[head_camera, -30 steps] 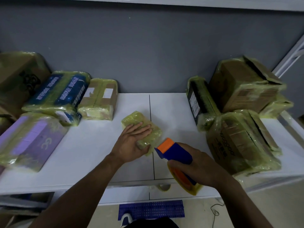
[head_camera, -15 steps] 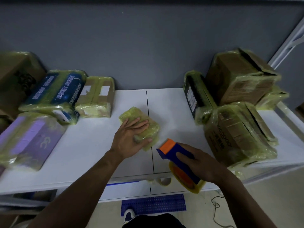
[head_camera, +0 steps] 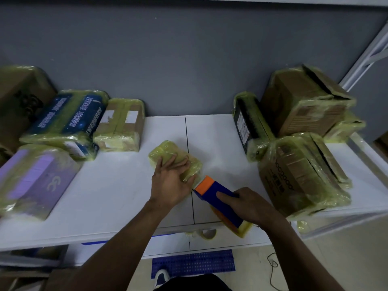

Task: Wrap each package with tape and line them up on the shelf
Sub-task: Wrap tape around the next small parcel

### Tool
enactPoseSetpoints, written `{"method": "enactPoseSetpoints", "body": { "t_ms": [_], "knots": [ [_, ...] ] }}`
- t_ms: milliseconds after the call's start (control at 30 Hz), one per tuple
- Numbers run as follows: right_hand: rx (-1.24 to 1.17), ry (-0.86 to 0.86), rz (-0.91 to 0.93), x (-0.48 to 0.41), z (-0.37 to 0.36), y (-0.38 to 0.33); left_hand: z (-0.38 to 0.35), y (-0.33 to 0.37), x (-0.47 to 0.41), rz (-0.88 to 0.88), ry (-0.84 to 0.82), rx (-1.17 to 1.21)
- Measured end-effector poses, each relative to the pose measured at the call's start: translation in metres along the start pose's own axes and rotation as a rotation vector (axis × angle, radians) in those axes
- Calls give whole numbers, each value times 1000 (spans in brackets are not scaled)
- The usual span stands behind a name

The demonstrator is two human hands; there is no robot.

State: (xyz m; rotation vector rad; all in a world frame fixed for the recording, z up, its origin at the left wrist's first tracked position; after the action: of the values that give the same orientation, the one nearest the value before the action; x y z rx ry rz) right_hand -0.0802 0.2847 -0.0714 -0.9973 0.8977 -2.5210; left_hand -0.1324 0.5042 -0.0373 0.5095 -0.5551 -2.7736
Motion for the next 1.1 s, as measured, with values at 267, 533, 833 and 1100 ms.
{"method": "enactPoseSetpoints", "body": {
  "t_ms": [267, 533, 833, 1100],
  "knots": [
    [-10, -5, 18, -22, -3, -4, 0, -6, -3, -3, -10, -5],
    [56, -1, 4, -38, -7, -22, -3, -5, -3, -1, -52, 10],
    [87, 81, 1, -42, -5, -25, -5, -4, 1, -54, -26, 3],
    [259, 186, -4, -42, 0, -32, -7, -6, 1, -27, -6, -21]
  ]
}}
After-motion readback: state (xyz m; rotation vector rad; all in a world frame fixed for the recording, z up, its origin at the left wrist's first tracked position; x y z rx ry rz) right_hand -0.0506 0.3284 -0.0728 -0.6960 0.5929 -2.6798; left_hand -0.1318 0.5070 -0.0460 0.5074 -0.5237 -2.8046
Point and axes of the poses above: each hand's wrist, its own x-axis away from the middle knuckle, its own z-axis out of the back of the hand, y = z × x, the point moved 9 cm from there along -x, towards the middle knuckle
